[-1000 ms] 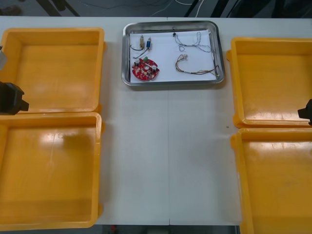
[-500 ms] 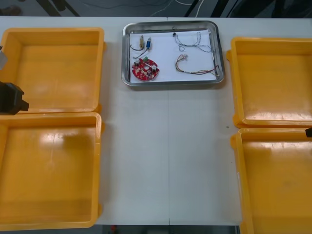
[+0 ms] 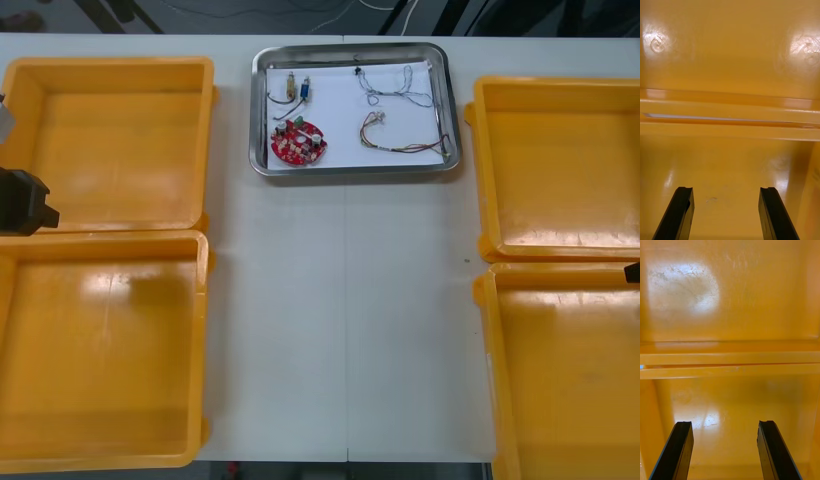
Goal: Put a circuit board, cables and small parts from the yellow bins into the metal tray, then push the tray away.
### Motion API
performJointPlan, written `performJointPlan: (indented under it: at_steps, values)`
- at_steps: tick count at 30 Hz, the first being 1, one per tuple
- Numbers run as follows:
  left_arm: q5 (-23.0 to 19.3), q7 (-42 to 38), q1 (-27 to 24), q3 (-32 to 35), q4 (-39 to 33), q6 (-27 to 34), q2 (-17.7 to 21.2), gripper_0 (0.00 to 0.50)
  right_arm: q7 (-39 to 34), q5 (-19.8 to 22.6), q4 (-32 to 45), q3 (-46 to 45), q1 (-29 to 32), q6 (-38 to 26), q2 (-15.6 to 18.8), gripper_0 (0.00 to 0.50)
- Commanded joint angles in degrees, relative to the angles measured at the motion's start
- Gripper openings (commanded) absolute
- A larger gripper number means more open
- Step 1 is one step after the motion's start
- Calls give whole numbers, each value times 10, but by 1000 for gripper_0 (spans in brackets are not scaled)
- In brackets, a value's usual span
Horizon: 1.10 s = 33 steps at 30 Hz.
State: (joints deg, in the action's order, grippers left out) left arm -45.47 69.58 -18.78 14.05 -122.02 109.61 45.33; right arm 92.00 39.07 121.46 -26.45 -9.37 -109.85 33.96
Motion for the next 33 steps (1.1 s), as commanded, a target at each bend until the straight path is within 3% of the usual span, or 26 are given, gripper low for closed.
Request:
performJointPlan:
  at_steps: [1, 33]
  values:
    - [-1, 42, 9, 17, -16, 4, -5, 500, -24, 5, 6, -18, 8, -1, 22, 500]
    - [-1, 42, 9, 17, -16, 4, -5, 500, -24, 5, 6, -18, 8, -1, 22, 500]
